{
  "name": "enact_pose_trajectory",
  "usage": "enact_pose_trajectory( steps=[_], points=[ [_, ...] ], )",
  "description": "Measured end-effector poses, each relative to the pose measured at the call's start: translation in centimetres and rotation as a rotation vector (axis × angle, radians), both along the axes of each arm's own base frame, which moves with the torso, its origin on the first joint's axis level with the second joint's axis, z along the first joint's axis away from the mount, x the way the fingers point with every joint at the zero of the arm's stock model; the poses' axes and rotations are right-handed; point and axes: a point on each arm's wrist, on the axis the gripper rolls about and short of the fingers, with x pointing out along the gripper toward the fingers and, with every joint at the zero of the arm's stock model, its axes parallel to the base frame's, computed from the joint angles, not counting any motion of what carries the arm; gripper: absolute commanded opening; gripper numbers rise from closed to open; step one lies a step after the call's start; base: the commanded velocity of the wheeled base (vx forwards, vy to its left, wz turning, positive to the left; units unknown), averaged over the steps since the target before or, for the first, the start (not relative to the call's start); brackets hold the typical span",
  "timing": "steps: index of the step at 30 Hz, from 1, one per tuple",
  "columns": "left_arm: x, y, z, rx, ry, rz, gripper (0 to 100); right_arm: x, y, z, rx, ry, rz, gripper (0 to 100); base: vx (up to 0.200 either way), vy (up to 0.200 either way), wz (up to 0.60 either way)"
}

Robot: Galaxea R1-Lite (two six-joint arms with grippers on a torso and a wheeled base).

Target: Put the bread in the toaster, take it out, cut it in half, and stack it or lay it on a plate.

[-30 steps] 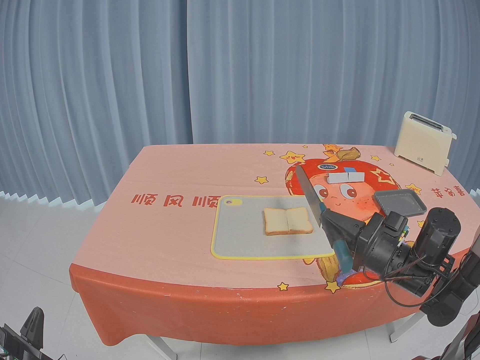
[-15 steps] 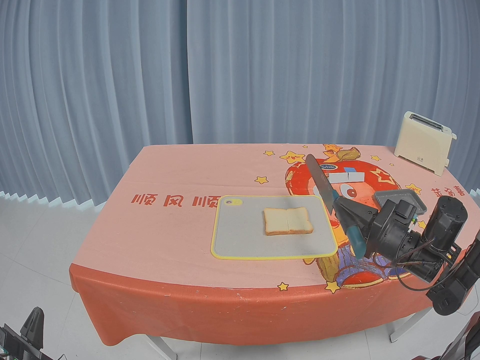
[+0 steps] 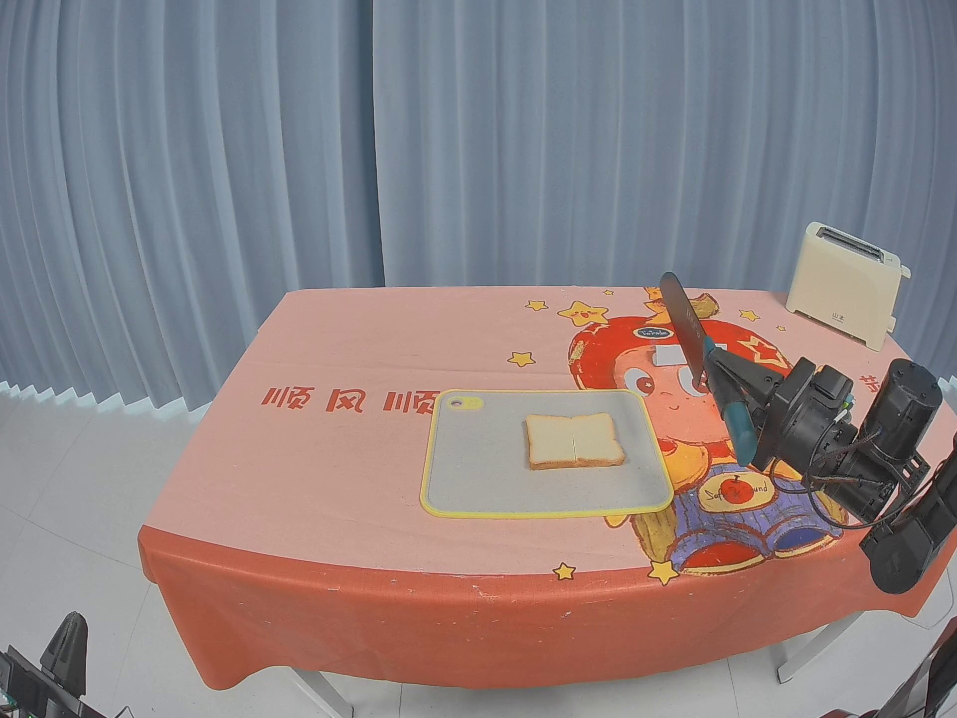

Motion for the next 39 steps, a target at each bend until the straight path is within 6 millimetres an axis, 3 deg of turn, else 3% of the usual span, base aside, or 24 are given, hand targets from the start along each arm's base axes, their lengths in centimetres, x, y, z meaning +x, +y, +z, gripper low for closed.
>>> enact_pose_trajectory(
  steps=[17, 39],
  points=[
    [0.0, 0.0, 0.0, 0.0, 0.0, 0.0, 0, 2.5, -6.2, 0.5, 0.11, 0.032, 0.026, 0, 0.0, 0.0, 0.0],
    [0.0, 0.0, 0.0, 0.0, 0.0, 0.0, 0, 4.6, -9.2, -3.3, 0.112, 0.146, 0.02, 0, 0.0, 0.0, 0.0]
  ],
)
